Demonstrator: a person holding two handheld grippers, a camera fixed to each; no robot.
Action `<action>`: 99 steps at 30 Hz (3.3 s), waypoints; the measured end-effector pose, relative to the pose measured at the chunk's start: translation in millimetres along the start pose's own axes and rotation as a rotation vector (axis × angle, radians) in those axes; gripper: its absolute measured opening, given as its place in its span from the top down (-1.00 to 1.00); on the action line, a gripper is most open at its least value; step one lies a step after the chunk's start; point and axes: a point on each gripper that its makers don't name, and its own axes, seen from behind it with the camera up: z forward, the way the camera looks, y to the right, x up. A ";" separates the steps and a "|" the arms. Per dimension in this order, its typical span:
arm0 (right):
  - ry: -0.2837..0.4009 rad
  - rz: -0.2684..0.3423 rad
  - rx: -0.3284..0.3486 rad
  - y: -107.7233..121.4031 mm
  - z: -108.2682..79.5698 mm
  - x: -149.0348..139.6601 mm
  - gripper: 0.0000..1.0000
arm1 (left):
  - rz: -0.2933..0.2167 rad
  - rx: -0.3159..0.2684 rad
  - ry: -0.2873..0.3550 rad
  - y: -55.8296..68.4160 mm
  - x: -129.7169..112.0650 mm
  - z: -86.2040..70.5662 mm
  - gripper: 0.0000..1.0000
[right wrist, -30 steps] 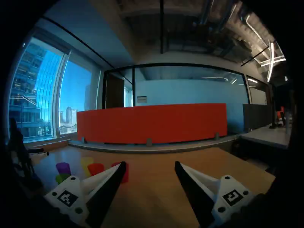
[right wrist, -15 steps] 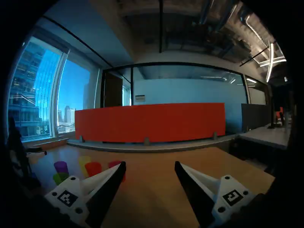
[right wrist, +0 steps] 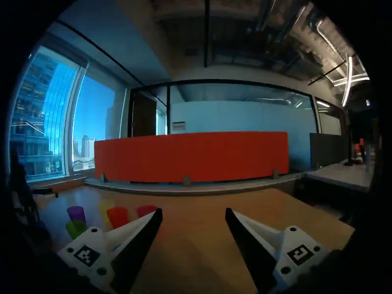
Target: Pour water
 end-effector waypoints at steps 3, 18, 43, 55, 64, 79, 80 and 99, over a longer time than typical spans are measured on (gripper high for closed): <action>0.006 -0.005 -0.001 -0.6 -1.2 2.2 -0.98 | -0.001 0.000 0.000 0.0 -0.1 -0.2 -0.97; 0.054 -0.028 -0.053 16.4 6.7 9.5 -0.98 | 0.000 0.000 0.000 0.7 0.3 -0.7 -0.97; 0.045 -0.044 -0.077 17.0 44.6 -26.8 -0.98 | 0.000 0.000 0.000 -0.2 -0.2 -1.2 -0.97; -0.001 -0.002 -0.083 28.2 49.4 -52.1 -0.98 | 0.000 0.000 0.000 0.2 0.0 0.0 -0.97; -0.017 -0.027 -0.081 25.8 52.4 -57.4 -0.98 | 0.000 0.000 0.000 0.4 0.2 -0.1 -0.97; -0.019 -0.037 -0.087 24.4 52.2 -58.1 -0.98 | 0.000 0.000 0.000 0.1 -0.1 0.6 -0.97; -0.019 -0.037 -0.087 24.4 52.3 -57.9 -0.98 | -0.001 0.000 0.000 0.0 -0.1 0.7 -0.97; -0.019 -0.037 -0.087 25.1 52.9 -59.0 -0.98 | 0.000 0.000 0.000 0.4 -0.5 -0.5 -0.97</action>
